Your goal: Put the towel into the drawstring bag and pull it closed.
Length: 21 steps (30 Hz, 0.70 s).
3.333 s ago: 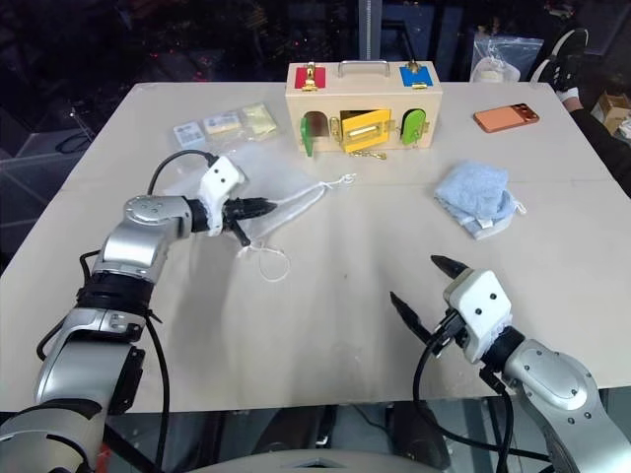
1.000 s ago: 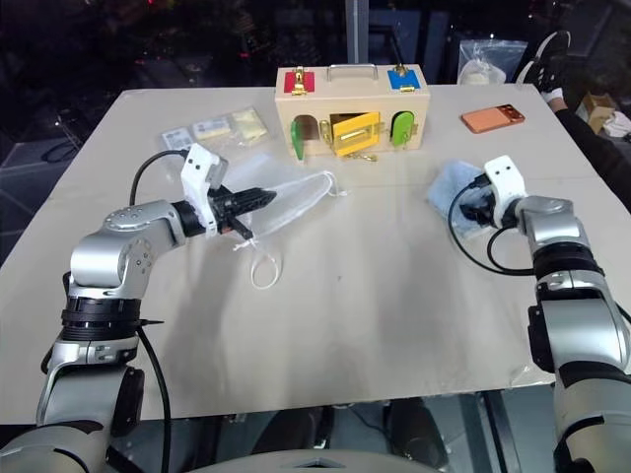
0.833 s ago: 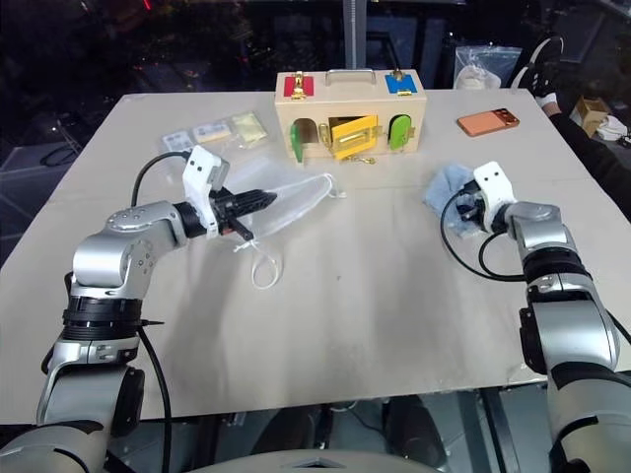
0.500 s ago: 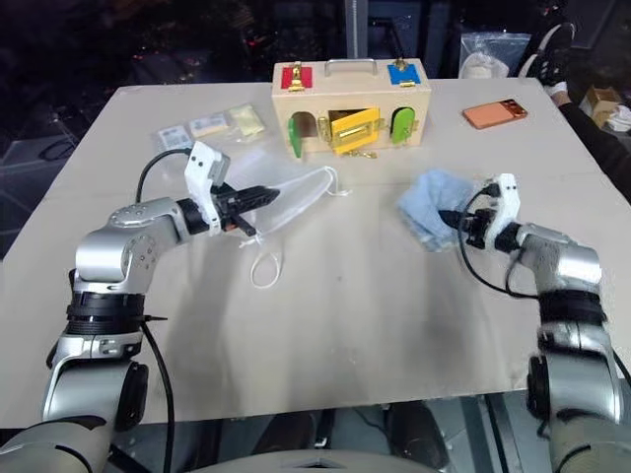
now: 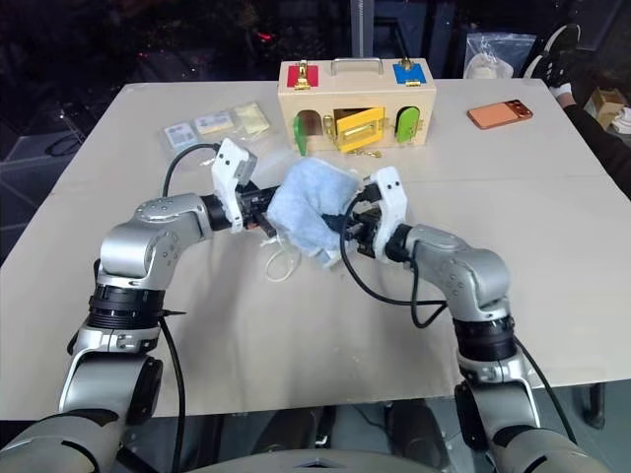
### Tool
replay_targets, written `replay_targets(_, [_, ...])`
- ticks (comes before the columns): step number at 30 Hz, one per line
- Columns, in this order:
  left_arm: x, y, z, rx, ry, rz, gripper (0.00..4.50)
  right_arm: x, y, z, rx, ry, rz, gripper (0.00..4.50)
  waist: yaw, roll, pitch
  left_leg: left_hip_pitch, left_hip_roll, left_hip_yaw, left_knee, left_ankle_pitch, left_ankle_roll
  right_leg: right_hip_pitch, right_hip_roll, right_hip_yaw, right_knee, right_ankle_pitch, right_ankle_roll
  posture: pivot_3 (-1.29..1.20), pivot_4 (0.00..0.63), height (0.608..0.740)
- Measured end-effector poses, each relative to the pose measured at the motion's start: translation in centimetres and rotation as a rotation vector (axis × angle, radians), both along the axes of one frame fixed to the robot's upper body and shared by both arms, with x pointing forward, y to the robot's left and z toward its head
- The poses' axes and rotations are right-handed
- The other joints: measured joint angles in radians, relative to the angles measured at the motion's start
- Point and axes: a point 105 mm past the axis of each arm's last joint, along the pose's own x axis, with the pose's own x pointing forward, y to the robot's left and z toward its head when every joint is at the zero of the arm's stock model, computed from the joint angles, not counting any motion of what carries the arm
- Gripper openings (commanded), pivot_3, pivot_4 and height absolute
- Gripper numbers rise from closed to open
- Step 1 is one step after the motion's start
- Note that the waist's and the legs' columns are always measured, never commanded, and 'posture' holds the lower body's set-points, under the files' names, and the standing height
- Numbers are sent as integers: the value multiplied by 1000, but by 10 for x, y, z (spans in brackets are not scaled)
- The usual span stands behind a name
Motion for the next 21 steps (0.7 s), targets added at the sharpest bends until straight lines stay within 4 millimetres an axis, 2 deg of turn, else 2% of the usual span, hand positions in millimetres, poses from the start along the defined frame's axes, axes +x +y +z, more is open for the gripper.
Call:
replay_targets(3, [2,0,3,-14,-15,16,0,3,-4,-21,-81,46,-12,39,-9,0,0,-1,0,0,0,0,0,-1,0,0,0,0,0,0,150,740])
replay_targets(6, [5,7,13,-28,-51,49,0,4,-9,-26,-122,46,-20,39,-12,0,0,0,0,0,0,0,0,0,1,0,0,0,0,0,150,740])
replay_targets(9, [4,11,12,-18,-57,53,0,6,-10,-28,-133,48,-28,39,-12,0,0,1,1,1,0,0,0,0,2,1,1,0,0,0,150,740])
replay_targets(14, [-8,14,0,70,-93,17,0,12,-9,-25,-152,41,-28,39,-11,0,0,1,1,1,0,0,0,0,1,1,1,0,0,0,150,740])
replay_targets(18, [-23,-1,-15,133,-104,-72,0,18,1,-18,-145,42,-6,39,-11,0,0,1,1,1,0,0,0,0,1,1,1,0,0,0,150,740])
replay_targets(21, [-29,-6,-19,142,-108,-102,0,21,15,-7,-18,89,9,39,-11,0,0,1,1,1,-1,0,0,0,1,1,1,0,0,0,150,740])
